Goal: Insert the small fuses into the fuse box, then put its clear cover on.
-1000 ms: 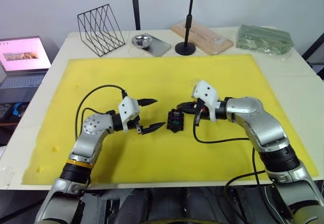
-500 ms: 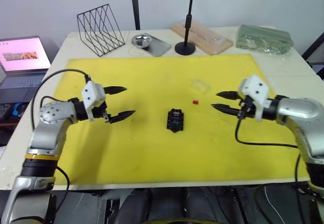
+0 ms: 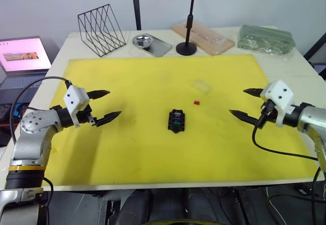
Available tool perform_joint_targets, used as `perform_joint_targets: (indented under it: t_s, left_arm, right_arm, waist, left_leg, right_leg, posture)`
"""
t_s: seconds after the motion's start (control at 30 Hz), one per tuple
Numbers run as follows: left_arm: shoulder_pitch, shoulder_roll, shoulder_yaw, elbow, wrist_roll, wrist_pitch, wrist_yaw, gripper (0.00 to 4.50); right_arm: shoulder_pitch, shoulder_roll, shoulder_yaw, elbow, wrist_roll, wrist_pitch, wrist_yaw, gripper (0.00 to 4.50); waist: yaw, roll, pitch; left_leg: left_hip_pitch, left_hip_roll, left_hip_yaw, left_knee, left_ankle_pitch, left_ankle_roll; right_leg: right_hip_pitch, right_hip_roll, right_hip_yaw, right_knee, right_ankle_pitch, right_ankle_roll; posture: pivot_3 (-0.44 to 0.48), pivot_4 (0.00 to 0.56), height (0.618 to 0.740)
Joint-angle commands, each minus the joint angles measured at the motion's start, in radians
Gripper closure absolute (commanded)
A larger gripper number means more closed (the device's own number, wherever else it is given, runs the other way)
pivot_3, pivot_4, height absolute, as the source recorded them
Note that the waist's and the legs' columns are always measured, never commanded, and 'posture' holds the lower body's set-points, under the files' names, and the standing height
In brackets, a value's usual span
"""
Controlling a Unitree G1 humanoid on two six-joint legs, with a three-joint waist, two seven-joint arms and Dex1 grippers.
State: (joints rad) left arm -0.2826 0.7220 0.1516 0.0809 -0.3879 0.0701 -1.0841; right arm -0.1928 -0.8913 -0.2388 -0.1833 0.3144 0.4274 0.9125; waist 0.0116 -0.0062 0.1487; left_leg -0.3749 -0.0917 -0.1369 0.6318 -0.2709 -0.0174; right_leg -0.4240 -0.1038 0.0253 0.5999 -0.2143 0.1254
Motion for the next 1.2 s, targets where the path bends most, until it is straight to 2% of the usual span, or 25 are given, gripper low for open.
perform_joint_targets:
  t_s: [0.03,0.17,0.33,0.4,0.53,0.67,0.9,1.2]
  left_arm:
    - [-0.036,0.006,-0.001,-0.098,-0.067,0.059,-0.025,0.0]
    - [-0.064,0.004,-0.043,-0.194,-0.115,0.122,-0.07,0.0]
    - [-0.094,-0.017,-0.094,-0.267,-0.132,0.122,-0.111,0.0]
    - [-0.104,-0.031,-0.107,-0.274,-0.123,0.109,-0.113,0.0]
    - [-0.114,-0.066,-0.131,-0.281,-0.113,0.089,-0.106,0.0]
    - [-0.113,-0.093,-0.144,-0.291,-0.103,0.075,-0.093,0.0]
    - [-0.125,-0.114,-0.153,-0.265,-0.082,0.049,-0.083,0.0]
    - [-0.131,-0.116,-0.164,-0.246,-0.075,0.034,-0.096,0.0]
  right_arm:
    - [-0.036,0.006,-0.008,-0.048,0.053,0.071,-0.014,0.02]
    - [-0.126,0.017,0.016,-0.019,0.145,0.257,-0.015,0.02]
    - [-0.333,0.067,0.034,0.124,0.329,0.653,-0.02,0.02]
    - [-0.39,0.088,0.04,0.18,0.365,0.756,-0.026,0.02]
    - [-0.525,0.205,-0.038,0.354,0.421,0.993,-0.127,0.02]
    - [-0.603,0.292,-0.136,0.508,0.414,1.068,-0.225,0.02]
    - [-0.621,0.375,-0.22,0.614,0.408,1.043,-0.321,0.02]
    - [-0.61,0.427,-0.244,0.637,0.412,1.049,-0.378,0.02]
  waist:
    - [0.0,0.0,0.0]
    - [-0.001,0.0,0.0]
    - [-0.006,0.0,0.0]
    - [-0.005,0.0,0.0]
    - [-0.004,0.0,0.0]
    - [0.0,0.0,0.0]
    - [-0.003,0.0,0.0]
    - [-0.008,0.0,0.0]
  left_leg:
    - [0.0,0.0,0.0,0.0,0.0,0.0]
    - [0.0,0.0,0.0,0.001,0.0,0.0]
    - [0.0,0.0,0.0,0.0,0.0,0.0]
    - [0.0,0.0,0.0,0.0,0.0,0.0]
    - [-0.001,0.0,0.0,0.0,0.0,0.0]
    - [-0.001,0.0,0.0,0.0,0.0,0.0]
    - [-0.001,0.0,0.001,0.0,0.0,0.0]
    - [-0.001,0.0,0.001,0.0,0.0,0.0]
  right_leg:
    - [0.0,0.0,0.0,0.0,0.0,0.0]
    - [0.0,0.0,0.0,0.0,0.0,0.0]
    - [0.0,0.0,0.0,0.0,0.0,-0.001]
    - [0.0,0.0,0.0,-0.001,0.0,-0.001]
    - [0.0,0.0,0.0,-0.001,0.0,-0.001]
    - [-0.001,0.0,0.0,-0.001,0.001,-0.002]
    - [-0.001,0.0,0.0,0.0,0.001,-0.001]
    - [-0.001,0.001,0.0,0.0,0.001,-0.001]
  posture:
    - [0.0,0.15,0.74]
    - [0.0,0.15,0.74]
    - [0.0,0.15,0.74]
    - [0.0,0.15,0.74]
    - [0.0,0.15,0.74]
    - [0.0,0.15,0.74]
    - [0.0,0.15,0.74]
    - [0.0,0.15,0.74]
